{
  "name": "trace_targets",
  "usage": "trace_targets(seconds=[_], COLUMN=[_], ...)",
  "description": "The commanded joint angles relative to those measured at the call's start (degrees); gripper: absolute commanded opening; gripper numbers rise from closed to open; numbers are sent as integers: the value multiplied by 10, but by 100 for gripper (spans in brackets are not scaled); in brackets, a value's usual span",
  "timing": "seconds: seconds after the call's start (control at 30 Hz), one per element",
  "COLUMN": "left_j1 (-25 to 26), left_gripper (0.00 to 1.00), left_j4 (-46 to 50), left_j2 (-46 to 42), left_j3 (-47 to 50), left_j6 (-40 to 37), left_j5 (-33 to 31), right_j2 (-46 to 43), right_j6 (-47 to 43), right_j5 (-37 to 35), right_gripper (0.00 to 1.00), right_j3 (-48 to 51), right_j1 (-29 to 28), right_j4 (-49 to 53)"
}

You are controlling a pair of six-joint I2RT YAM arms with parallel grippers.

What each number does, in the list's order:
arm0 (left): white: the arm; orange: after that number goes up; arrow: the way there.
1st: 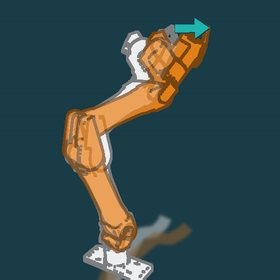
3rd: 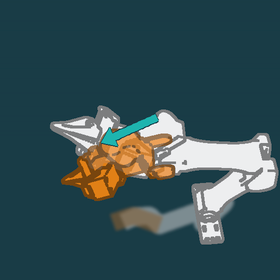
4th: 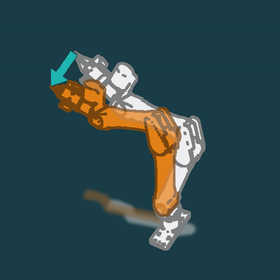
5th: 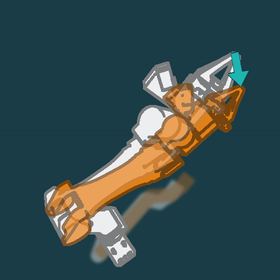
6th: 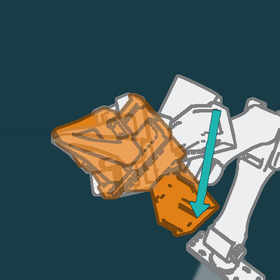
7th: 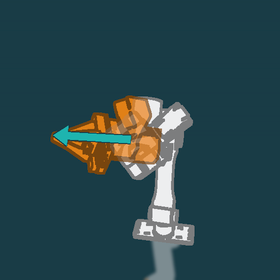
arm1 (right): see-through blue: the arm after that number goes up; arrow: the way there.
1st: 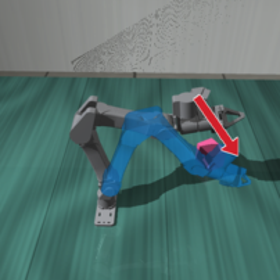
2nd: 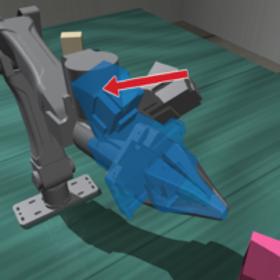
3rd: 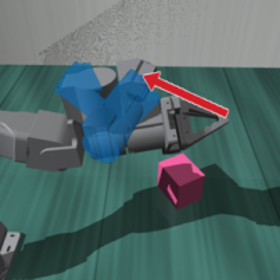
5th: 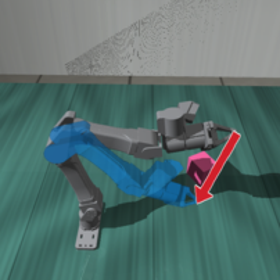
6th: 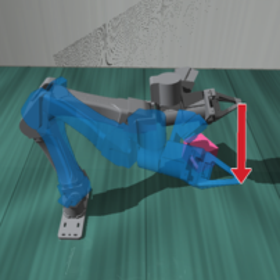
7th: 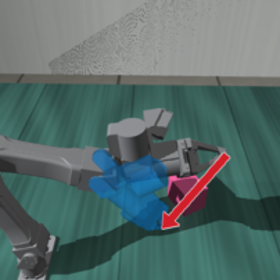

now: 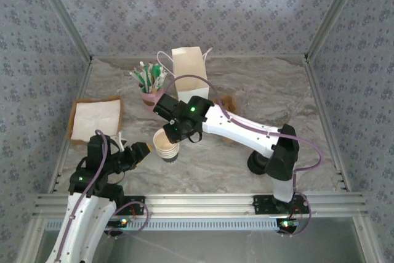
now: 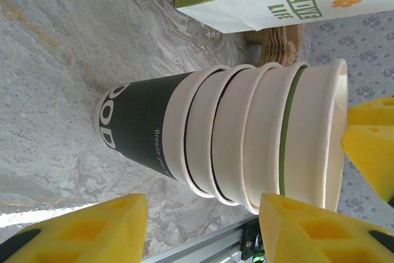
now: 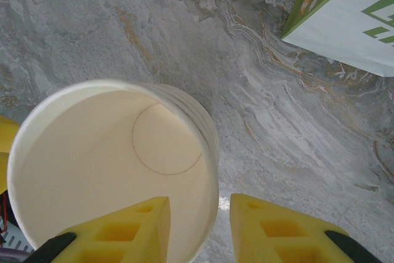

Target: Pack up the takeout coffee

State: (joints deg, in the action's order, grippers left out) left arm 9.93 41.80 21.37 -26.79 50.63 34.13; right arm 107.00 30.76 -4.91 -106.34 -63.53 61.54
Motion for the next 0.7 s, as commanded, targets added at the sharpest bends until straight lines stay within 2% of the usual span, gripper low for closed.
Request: trace_targets(seconds=[0.0,0.2,0.43,0.67], left_j1=[2,2,2,2], left_gripper=[51,51,51,51], left_j4=[-7,-10,-8,-8], left_j2=[-6,-5,-4,-6], left_j3=[-1,-2,-2,1], left_j6=[1,1,-2,-3], left_j5=[16,16,15,17], right_j2=[9,10,11,7], right_j6=[-2,-2,-2,4], right_j5=[7,13,19,38], right_gripper=[30,23,19,8], right_j3=[-22,-21,-21,-21], right_j1=[2,3,7,16], right_j4=[15,13,12,9])
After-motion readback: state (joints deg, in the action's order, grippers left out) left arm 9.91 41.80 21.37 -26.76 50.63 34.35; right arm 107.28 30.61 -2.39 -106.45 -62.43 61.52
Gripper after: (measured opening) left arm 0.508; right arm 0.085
